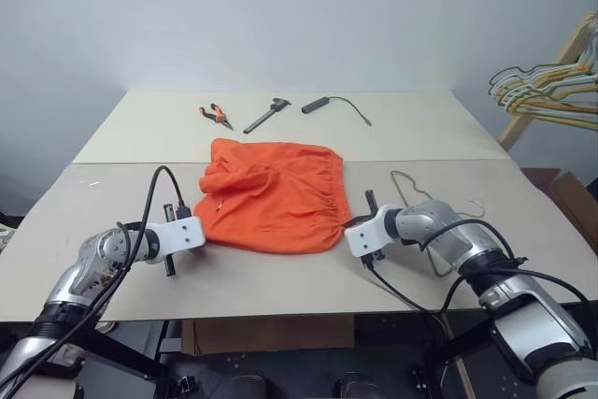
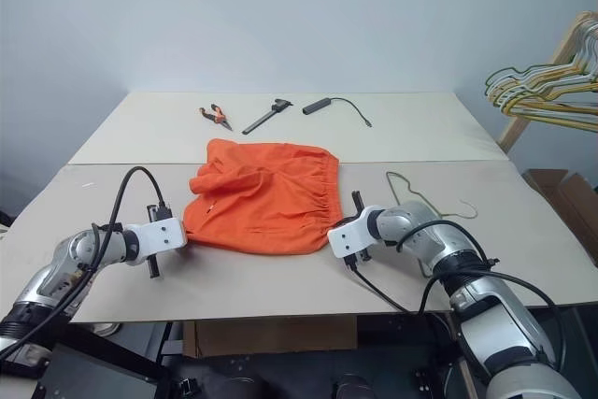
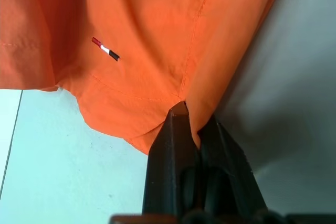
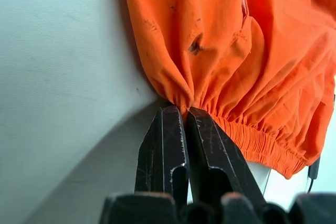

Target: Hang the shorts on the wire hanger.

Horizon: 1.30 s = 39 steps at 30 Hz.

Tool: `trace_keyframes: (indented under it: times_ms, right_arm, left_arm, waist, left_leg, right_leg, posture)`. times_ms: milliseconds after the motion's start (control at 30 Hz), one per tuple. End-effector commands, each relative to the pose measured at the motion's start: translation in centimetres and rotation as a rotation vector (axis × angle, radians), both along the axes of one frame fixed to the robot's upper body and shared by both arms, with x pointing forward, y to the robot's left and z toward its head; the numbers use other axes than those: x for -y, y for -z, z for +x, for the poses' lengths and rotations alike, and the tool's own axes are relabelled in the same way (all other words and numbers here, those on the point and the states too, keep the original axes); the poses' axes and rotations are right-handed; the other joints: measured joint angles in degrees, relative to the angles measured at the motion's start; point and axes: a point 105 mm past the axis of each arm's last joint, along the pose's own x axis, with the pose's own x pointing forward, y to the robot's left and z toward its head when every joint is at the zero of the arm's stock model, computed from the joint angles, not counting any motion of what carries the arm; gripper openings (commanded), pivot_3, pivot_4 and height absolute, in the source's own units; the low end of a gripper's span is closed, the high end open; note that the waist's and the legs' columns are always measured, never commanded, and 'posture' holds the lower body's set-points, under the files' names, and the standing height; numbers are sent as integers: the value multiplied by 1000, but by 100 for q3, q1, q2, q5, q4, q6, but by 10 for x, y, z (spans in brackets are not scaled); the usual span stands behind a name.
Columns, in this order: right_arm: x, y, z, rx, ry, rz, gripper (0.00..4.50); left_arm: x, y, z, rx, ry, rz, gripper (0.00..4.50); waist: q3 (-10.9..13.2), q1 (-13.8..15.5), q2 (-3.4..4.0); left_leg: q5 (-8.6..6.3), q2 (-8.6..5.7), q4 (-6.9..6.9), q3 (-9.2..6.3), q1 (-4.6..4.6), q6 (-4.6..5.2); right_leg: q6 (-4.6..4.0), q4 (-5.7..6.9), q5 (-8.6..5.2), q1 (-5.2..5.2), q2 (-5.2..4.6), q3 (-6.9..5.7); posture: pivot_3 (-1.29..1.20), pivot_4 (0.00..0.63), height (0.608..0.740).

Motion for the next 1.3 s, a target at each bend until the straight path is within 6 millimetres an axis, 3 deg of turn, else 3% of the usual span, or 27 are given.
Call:
trace_keyframes:
  times_ms: [33, 200, 300, 367, 467, 567, 700, 900, 1133, 1200, 1300]
  right_arm:
    - [3, -20, -11, -3, -1, 47, 0]
    - [4, -39, -50, -105, -76, 25, 0]
    - [2, -56, -63, -160, -102, 40, 0]
    - [-1, -63, -64, -186, -105, 61, 0]
    - [-3, -70, -49, -177, -90, 81, 0]
    - [2, -70, -37, -152, -72, 39, 0]
    - [11, -64, -46, -207, -85, -10, 0]
    - [17, -46, -76, -233, -202, -81, 0]
    - [27, -25, -86, -185, -269, -172, 0]
    - [28, -27, -90, -191, -287, -174, 601]
    - [31, -31, -96, -232, -298, -177, 1453]
  left_arm:
    - [-3, -19, -16, 8, 59, 47, 20]
    - [-10, -44, -68, -132, 103, 51, 20]
    - [-13, -60, -82, -178, 105, 84, 20]
    - [-10, -67, -83, -186, 108, 90, 20]
    - [3, -84, -58, -86, 99, 27, 20]
    - [11, -89, -44, -68, 108, 26, 20]
    - [13, -77, -67, -235, 178, 51, 20]
    - [-3, -50, -114, -435, 203, 148, 20]
    - [4, -31, -127, -403, 162, 171, 20]
    - [12, -33, -137, -455, 185, 126, 436]
    - [9, -35, -142, -485, 180, 147, 1193]
  waist:
    - [0, -14, 0]
    - [4, -81, 0]
    - [6, -98, 1]
    - [9, -94, 2]
    - [16, -80, 3]
    - [15, -78, 2]
    - [15, -136, 1]
    - [16, -164, 0]
    - [21, -127, -3]
    - [22, -135, -8]
    - [24, -156, -12]
  left_leg:
    - [0, 0, -1, -1, -2, 0]
    - [-3, 13, 0, -6, -23, 4]
    - [-3, 24, 4, 0, 10, 4]
    - [-3, 22, 3, 2, 48, 4]
    - [-4, 23, -7, 2, 115, 2]
    - [-4, 16, -8, 3, 121, 2]
    - [-8, 9, -21, 2, 103, 1]
    - [-15, 11, -19, -1, 18, 5]
    - [-6, 9, -9, 1, 40, 0]
    - [-4, 9, -7, 1, 58, 1]
    - [-6, 12, -11, 2, 77, 1]
  right_leg:
    - [0, -1, 0, -1, 0, 0]
    - [2, -5, -1, -12, -3, -2]
    - [0, -2, -5, 10, -3, -4]
    - [-12, 2, -26, 48, -1, -17]
    - [-24, 1, -92, 108, -1, -26]
    - [0, 16, -65, 112, 5, -23]
    - [-17, 17, -56, 91, 4, -14]
    - [-18, 20, -64, -2, 3, -6]
    - [-23, 26, -64, 20, -1, -11]
    - [-30, 26, -68, 42, -2, -10]
    - [-52, 23, -86, 63, -2, -11]
  posture:
    - [134, 0, 740]
    - [125, 0, 740]
    - [127, 0, 740]
    - [132, 0, 740]
    - [139, 0, 740]
    - [136, 0, 740]
    - [122, 0, 740]
    - [104, 0, 740]
    - [106, 0, 740]
    - [106, 0, 740]
    - [108, 0, 740]
